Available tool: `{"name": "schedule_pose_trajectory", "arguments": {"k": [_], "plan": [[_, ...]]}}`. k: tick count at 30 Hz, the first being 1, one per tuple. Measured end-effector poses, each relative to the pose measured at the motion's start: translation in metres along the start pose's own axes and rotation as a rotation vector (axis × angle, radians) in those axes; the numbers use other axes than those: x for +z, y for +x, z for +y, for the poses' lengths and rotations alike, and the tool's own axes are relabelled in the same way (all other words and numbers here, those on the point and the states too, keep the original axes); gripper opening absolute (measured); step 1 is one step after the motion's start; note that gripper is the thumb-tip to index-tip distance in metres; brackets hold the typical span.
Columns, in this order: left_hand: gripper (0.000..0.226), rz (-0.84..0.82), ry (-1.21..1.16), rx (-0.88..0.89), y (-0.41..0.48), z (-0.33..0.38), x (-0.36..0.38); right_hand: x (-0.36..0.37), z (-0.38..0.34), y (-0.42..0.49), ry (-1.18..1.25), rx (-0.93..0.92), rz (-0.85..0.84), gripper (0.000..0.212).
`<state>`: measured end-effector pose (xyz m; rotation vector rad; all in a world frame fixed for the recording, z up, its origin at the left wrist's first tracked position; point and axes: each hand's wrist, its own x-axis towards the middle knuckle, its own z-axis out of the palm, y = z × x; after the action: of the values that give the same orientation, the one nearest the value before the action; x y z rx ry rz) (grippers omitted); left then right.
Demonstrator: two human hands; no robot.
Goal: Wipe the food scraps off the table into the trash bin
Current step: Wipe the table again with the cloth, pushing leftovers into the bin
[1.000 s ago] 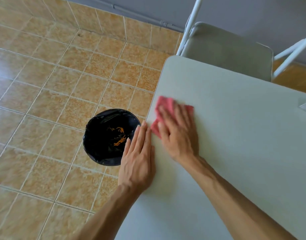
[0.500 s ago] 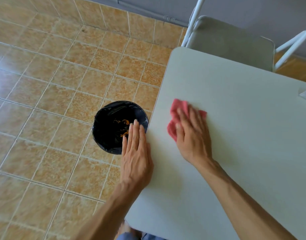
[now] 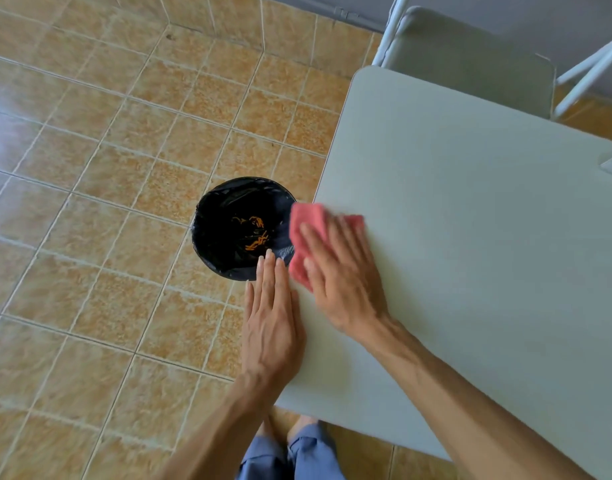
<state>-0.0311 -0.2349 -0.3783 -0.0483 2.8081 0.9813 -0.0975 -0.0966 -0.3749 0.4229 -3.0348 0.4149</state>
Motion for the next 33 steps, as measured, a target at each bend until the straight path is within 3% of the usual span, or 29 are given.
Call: {"name": "schedule_pose_trajectory", "arguments": {"k": [2,3,7,8,12,13,15,17,19,23,25,27,28,32,33], "plan": [[0.057,-0.018,-0.009,0.004,0.000,-0.001,0.000,-0.007,0.011,-0.016,-0.022,-0.231,-0.088,0.050],[0.056,-0.011,-0.009,-0.004,0.000,-0.001,-0.001,-0.011,0.022,-0.021,-0.045,-0.205,-0.081,0.050],[0.057,0.012,-0.009,-0.024,0.002,0.000,0.001,-0.013,0.026,-0.044,-0.115,0.513,0.164,0.051],[0.057,0.009,-0.015,-0.027,0.002,-0.001,0.001,-0.010,0.011,-0.049,-0.095,0.546,0.182,0.050],[0.061,-0.025,-0.017,0.009,0.002,-0.003,-0.001,-0.012,-0.015,-0.080,0.007,-0.041,-0.012,0.050],[0.060,-0.042,-0.024,0.003,0.002,-0.003,-0.004,-0.017,-0.005,-0.083,-0.005,-0.072,-0.029,0.049],[0.054,-0.068,-0.045,0.002,0.005,-0.004,-0.009,-0.021,0.015,-0.088,-0.091,0.139,0.022,0.050],[0.051,-0.094,-0.052,0.047,0.007,-0.010,-0.015,-0.018,0.014,-0.092,-0.132,0.530,0.151,0.049],[0.051,-0.097,-0.050,0.085,0.008,-0.020,-0.020,-0.010,-0.018,-0.091,-0.088,0.658,0.187,0.049],[0.059,-0.070,-0.075,0.082,0.001,-0.039,-0.025,-0.002,-0.060,-0.103,0.055,0.020,-0.023,0.050],[0.059,-0.052,-0.075,0.042,-0.004,-0.044,-0.028,-0.003,-0.050,-0.103,0.016,0.045,-0.026,0.050],[0.057,-0.045,-0.077,0.005,-0.009,-0.045,-0.031,-0.003,-0.056,-0.106,0.000,0.374,0.052,0.051],[0.056,-0.041,-0.082,-0.006,-0.012,-0.043,-0.032,-0.002,-0.066,-0.110,0.018,0.442,0.073,0.051],[0.053,0.000,-0.085,0.059,-0.027,-0.023,-0.034,-0.010,-0.071,-0.144,0.081,0.054,-0.069,0.053],[0.051,0.014,-0.073,0.140,-0.030,-0.014,-0.033,-0.015,-0.055,-0.149,0.064,0.073,-0.055,0.052]]}}
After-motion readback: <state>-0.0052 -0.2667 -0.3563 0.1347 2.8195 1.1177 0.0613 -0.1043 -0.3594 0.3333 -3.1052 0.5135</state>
